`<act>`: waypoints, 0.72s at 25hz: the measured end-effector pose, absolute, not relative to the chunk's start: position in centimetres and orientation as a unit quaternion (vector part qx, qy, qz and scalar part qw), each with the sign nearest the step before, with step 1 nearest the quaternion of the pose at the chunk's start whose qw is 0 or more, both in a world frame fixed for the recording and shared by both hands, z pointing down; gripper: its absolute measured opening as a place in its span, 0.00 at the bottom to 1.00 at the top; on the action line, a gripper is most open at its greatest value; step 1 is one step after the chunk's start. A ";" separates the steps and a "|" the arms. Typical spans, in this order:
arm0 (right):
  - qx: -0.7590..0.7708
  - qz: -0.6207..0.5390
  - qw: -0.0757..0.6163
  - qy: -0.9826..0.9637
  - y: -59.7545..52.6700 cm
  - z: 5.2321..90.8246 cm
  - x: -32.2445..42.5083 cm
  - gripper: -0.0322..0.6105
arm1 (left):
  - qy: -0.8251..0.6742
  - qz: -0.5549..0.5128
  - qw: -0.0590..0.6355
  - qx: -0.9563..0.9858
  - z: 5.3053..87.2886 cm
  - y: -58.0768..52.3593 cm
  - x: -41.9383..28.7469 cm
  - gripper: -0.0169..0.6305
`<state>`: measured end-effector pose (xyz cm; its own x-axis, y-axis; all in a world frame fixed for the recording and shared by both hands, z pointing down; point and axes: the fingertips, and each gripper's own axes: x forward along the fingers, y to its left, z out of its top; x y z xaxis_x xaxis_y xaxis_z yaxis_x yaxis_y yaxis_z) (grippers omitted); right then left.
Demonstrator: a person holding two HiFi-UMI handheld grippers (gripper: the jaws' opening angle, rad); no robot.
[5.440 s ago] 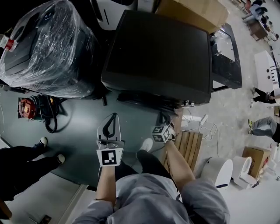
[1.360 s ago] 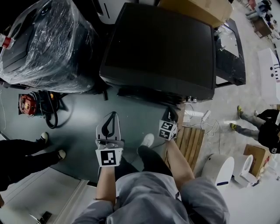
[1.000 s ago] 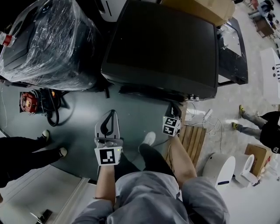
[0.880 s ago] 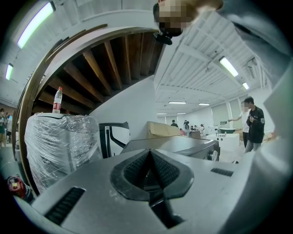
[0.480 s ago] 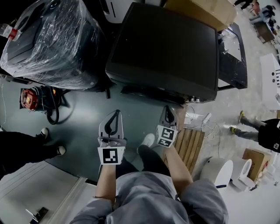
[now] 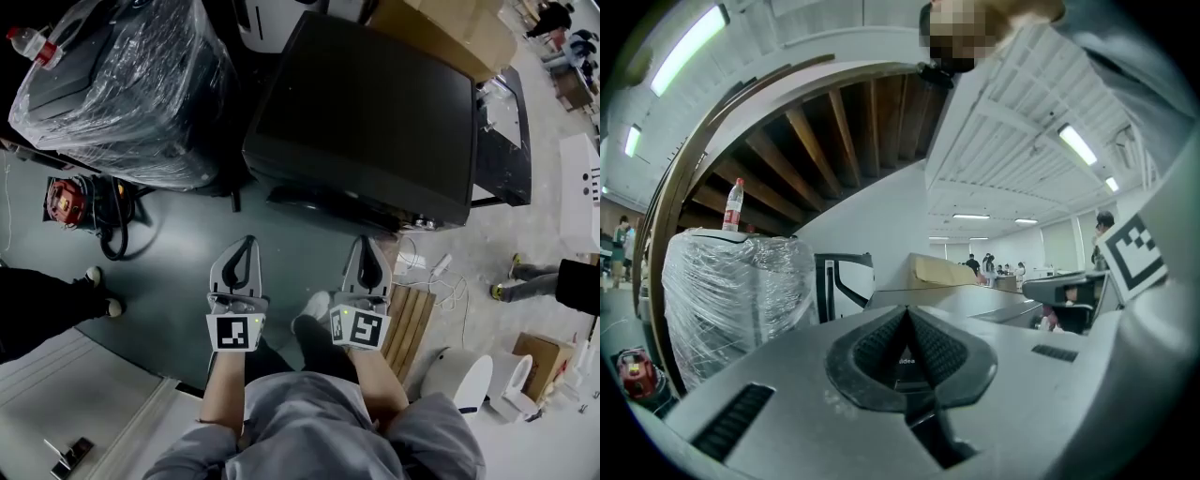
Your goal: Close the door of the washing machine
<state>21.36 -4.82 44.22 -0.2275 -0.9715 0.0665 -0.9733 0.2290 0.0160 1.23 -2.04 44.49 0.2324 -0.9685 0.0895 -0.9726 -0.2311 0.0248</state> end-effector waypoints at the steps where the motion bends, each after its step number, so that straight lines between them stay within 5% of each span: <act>1: 0.620 0.012 0.027 -0.784 -4.6 43.7 21.1 0.05 | -0.620 0.025 0.037 0.783 44.4 -2.0 1.0 0.03; 18: 0.593 -0.008 0.028 -0.805 -3.4 42.5 19.1 0.05 | -0.628 0.013 0.039 0.777 44.2 -1.6 -0.3 0.03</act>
<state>19.09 -3.37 42.47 -0.2954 -0.9547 0.0353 -0.9538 0.2968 0.0461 -0.28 -1.65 44.19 0.2101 -0.9752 0.0694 -0.9773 -0.2074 0.0443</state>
